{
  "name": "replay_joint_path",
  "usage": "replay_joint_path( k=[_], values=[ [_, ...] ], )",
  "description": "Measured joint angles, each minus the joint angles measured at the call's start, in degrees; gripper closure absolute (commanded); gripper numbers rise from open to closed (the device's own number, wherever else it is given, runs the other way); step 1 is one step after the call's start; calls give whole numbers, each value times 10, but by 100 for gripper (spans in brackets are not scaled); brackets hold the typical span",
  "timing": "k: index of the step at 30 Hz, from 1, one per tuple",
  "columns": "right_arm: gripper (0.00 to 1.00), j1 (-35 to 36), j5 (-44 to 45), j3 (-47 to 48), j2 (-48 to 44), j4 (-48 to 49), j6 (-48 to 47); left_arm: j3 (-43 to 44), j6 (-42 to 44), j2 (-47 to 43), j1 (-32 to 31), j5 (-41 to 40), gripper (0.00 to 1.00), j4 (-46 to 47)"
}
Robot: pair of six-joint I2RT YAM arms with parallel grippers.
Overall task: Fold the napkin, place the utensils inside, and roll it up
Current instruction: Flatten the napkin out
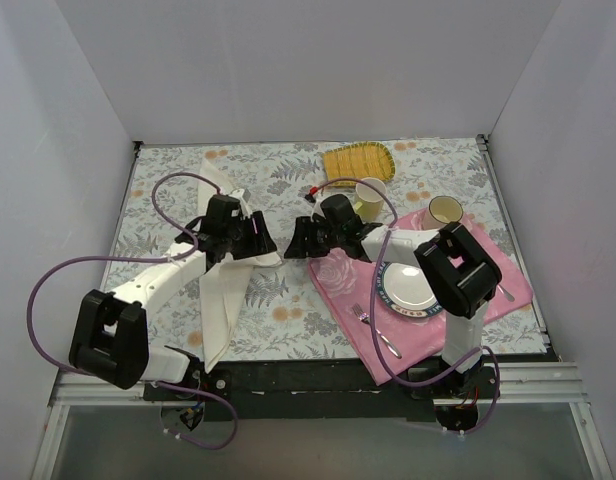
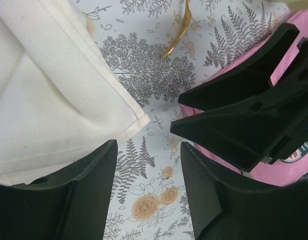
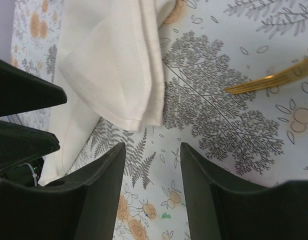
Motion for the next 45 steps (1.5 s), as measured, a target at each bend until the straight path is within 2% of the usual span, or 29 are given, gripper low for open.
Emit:
replay_joint_path(
  k=[2, 8, 13, 19, 26, 28, 31, 35, 45],
  values=[
    [43, -4, 11, -2, 0, -14, -2, -1, 6, 2, -24, -31, 56, -2],
    [43, -14, 47, -30, -32, -71, -12, 7, 38, 48, -122, -160, 58, -3],
    [43, -23, 52, -62, -74, -83, -16, 26, 56, 95, -164, -250, 58, -16],
    [44, -25, 41, -70, -79, -82, -18, 42, 71, 114, -192, -317, 59, -17],
    [44, -25, 30, -70, -79, -77, -18, 53, 83, 153, -202, -348, 65, -17],
    [44, -25, 29, -70, -79, -77, -18, 56, 85, 162, -202, -353, 83, -17],
    [41, -24, 25, -69, -76, -75, -18, 60, 87, 165, -202, -366, 100, -19],
    [28, -18, 9, -52, -47, -61, -7, 68, 75, 160, -202, -389, 100, -27],
    [30, 8, -5, -22, 37, 46, 162, 72, 31, 87, -202, -407, 100, -39]
  ],
)
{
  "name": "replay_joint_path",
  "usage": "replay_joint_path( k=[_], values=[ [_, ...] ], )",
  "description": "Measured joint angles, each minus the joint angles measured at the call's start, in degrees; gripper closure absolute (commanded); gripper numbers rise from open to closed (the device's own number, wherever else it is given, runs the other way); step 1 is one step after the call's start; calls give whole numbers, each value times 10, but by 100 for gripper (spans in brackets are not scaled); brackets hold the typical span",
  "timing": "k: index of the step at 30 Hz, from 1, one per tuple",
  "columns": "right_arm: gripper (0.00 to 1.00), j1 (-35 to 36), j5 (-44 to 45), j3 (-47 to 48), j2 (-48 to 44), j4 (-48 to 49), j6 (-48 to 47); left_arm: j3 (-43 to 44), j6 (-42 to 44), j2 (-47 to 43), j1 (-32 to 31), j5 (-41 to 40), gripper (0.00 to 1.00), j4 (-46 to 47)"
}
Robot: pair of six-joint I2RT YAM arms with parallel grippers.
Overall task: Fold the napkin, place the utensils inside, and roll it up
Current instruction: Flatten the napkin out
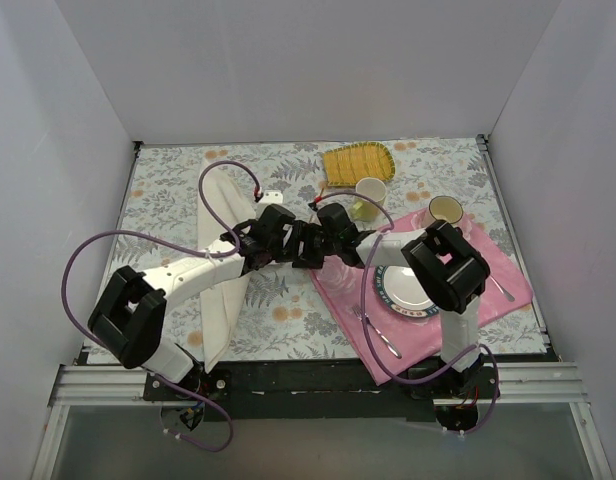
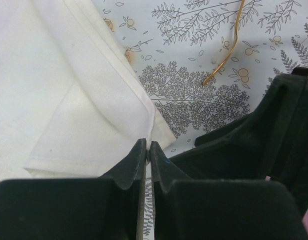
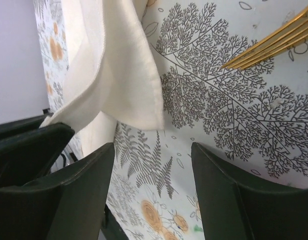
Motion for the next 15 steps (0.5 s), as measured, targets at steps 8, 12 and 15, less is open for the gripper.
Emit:
replay_joint_path(
  k=[8, 12, 15],
  values=[
    [37, 18, 42, -1, 16, 32, 100, 0, -13, -15, 0, -3, 100, -7],
    [50, 31, 54, 5, 32, 49, 127, 0, -15, -26, 0, -5, 100, -10],
    [79, 36, 56, 24, 56, 59, 124, 0, -16, -33, 1, -8, 100, -12]
  ],
)
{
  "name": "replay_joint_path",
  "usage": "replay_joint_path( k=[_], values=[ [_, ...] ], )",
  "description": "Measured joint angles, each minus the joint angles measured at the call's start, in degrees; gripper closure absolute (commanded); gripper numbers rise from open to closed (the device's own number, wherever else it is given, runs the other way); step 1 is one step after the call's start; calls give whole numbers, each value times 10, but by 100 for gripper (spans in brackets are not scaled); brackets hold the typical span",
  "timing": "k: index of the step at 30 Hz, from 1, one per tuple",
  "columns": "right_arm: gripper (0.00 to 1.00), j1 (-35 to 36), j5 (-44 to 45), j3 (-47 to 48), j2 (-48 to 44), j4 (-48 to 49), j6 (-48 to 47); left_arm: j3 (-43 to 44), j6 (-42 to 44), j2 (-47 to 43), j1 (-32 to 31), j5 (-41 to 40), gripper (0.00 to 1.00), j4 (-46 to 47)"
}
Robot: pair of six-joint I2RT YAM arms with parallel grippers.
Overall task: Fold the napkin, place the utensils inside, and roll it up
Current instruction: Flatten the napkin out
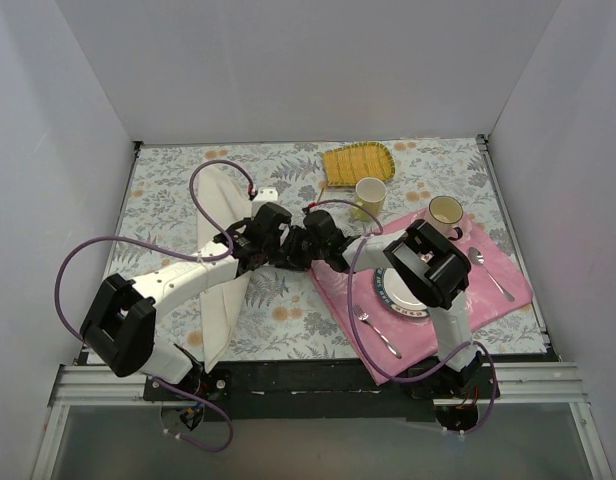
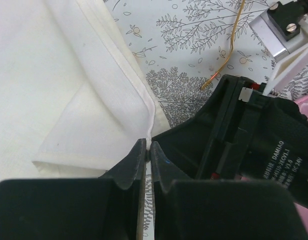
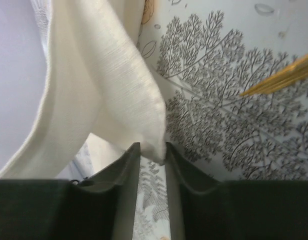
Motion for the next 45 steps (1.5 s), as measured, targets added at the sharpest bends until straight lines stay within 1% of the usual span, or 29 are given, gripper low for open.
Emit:
replay_joint_path(
  k=[1, 5, 7, 10, 12, 14, 18, 22, 28, 32, 36, 37, 39, 41, 42, 43, 44, 45],
  values=[
    [98, 0, 3, 7, 5, -4, -4, 0, 0, -2, 2, -2, 100, -2],
    [99, -8, 10, 48, 14, -47, -83, 7, -12, -19, 23, -25, 100, -31],
    [99, -18, 10, 85, 14, -78, -137, 21, -27, -28, 59, -37, 100, -53],
    [99, -40, 13, 162, 14, -123, -244, 44, -56, -61, 156, -72, 100, -74],
    [99, -54, 21, 208, 14, -153, -307, 54, -68, -91, 206, -109, 100, -84],
    [99, -66, 30, 248, 14, -175, -367, 65, -79, -130, 234, -153, 100, -97],
    [99, -96, 40, 334, 31, -209, -453, 73, -115, -201, 261, -207, 100, -129],
    [99, -129, 36, 421, 82, -215, -493, 67, -165, -252, 302, -240, 100, -184],
    [99, -165, 20, 549, 182, -219, -508, 29, -239, -286, 354, -250, 100, -261],
    [99, -172, 12, 577, 217, -200, -505, -1, -275, -306, 366, -246, 100, -288],
    [99, -171, 5, 604, 250, -170, -492, -23, -298, -320, 369, -237, 92, -299],
    [99, -171, 1, 618, 263, -161, -485, -29, -304, -321, 370, -234, 83, -303],
    [99, -170, -1, 636, 282, -140, -472, -39, -314, -321, 370, -227, 74, -314],
    [99, -168, 0, 640, 296, -122, -459, -45, -322, -322, 371, -223, 72, -323],
    [99, -167, 2, 642, 301, -117, -454, -47, -326, -323, 372, -222, 65, -328],
    [99, -167, 3, 645, 308, -113, -449, -50, -329, -325, 372, -221, 43, -332],
    [97, -167, 6, 648, 314, -113, -447, -53, -331, -329, 373, -221, 31, -337],
    [91, -167, 8, 653, 320, -111, -444, -53, -330, -332, 373, -222, 23, -344]
  ],
)
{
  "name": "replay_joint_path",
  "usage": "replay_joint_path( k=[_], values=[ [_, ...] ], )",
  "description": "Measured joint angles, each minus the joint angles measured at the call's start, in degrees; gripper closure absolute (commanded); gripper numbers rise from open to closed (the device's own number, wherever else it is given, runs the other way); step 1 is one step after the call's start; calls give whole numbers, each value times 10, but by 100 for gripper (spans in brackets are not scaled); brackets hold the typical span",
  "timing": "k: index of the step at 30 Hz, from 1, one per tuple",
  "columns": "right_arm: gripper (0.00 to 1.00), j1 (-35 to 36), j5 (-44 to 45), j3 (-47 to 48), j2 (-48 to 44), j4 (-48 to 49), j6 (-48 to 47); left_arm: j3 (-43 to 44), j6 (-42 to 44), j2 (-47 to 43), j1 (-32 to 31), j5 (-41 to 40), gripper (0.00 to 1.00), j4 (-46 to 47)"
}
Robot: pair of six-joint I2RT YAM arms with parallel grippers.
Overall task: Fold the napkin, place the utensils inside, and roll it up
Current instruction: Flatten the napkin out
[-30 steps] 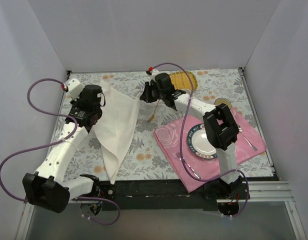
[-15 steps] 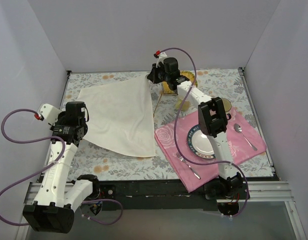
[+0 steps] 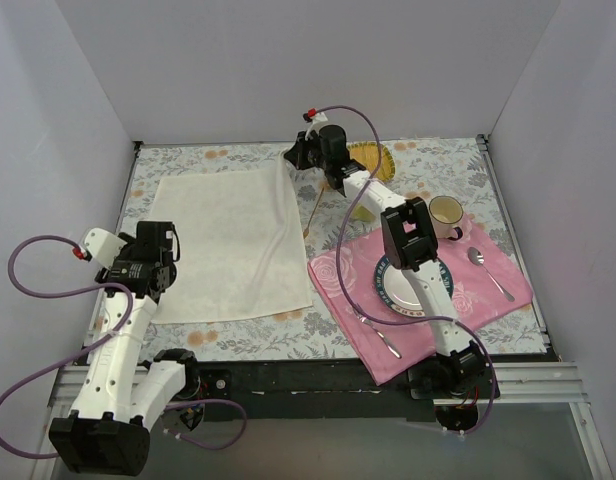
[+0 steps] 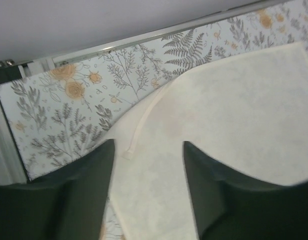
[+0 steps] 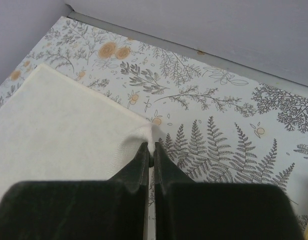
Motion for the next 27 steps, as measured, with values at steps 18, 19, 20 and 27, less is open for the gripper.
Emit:
replay_joint_path(
  k=[18, 19, 20, 27],
  values=[
    [25, 25, 128, -90, -146, -263, -57, 67, 210, 299, 2, 323, 61, 403],
    [29, 32, 128, -123, -173, -266, -61, 80, 216, 334, 3, 333, 67, 416],
    [31, 42, 125, -164, -206, -268, -63, 96, 223, 374, 5, 343, 70, 431],
    [45, 124, 79, -313, -324, -277, -74, 198, 241, 586, 46, 384, 98, 491]
  ],
)
